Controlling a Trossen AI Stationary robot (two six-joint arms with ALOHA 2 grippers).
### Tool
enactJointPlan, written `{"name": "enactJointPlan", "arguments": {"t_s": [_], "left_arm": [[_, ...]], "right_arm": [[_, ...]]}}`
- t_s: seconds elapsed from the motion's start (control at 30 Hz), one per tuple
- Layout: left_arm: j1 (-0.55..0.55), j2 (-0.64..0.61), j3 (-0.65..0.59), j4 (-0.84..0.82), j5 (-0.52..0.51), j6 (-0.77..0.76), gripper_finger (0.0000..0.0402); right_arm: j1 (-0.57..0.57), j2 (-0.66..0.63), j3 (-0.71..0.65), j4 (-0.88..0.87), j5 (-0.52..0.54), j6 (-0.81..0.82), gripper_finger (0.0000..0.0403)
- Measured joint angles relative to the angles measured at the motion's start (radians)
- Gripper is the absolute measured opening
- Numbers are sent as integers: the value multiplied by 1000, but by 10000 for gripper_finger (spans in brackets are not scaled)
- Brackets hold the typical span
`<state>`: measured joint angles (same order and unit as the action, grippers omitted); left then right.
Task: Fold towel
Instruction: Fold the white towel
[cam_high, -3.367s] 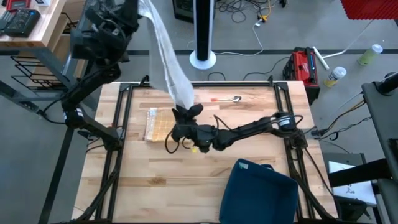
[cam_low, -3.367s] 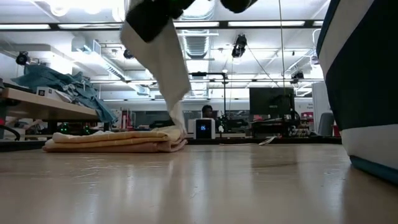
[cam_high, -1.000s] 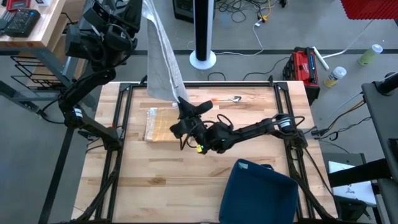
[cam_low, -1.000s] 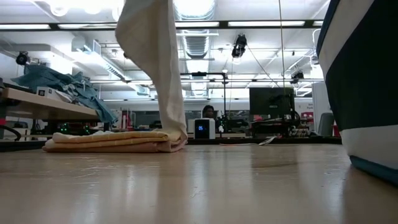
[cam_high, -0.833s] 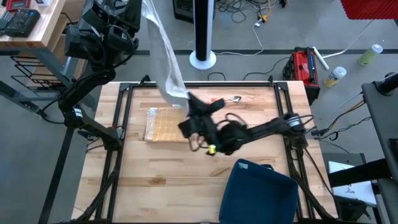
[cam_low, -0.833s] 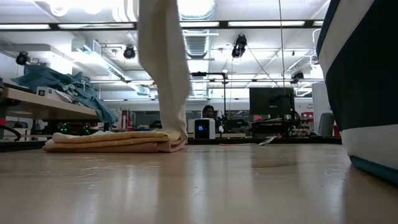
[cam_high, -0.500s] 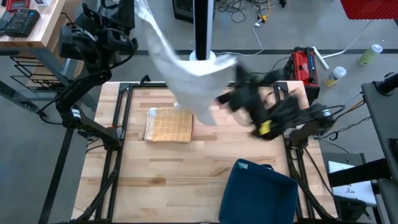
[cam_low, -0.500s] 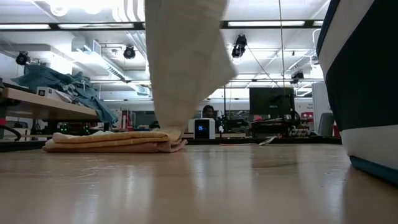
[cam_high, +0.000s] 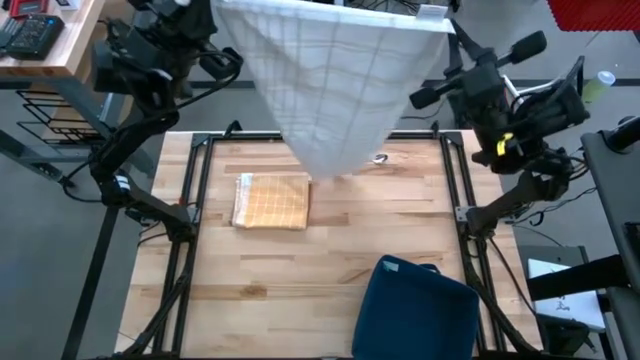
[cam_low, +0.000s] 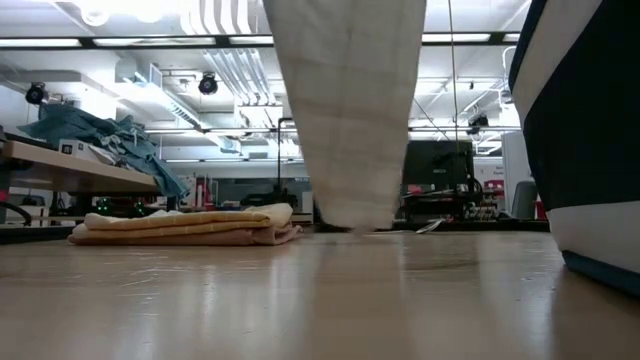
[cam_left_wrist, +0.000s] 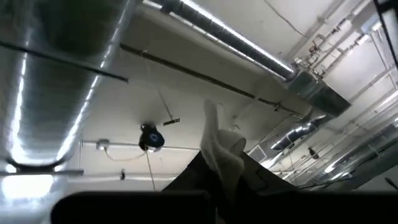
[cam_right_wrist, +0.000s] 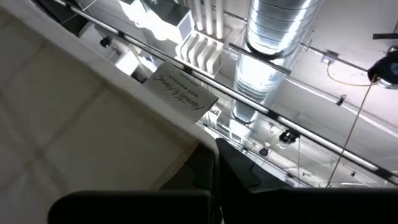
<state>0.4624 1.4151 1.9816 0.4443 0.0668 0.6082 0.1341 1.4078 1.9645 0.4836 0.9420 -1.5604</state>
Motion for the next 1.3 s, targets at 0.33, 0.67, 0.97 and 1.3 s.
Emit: {"name": "enactJointPlan", "arguments": {"t_s": [0.33,0.67,0.97,1.3], "left_arm": [[68,57,112,11,88,220,2],[210,220,215,-17,5,281,2],[353,315,335,-23,2,75,2],[343,134,346,-545,-40,25,10]], "right_arm": [[-4,105,136,80,-35,-295,0],[-184,256,258,96,-129,-430,0],[-384,314,390,-40,-172,-290,0],[-250,280,390,-52,-109,-340,0]]}}
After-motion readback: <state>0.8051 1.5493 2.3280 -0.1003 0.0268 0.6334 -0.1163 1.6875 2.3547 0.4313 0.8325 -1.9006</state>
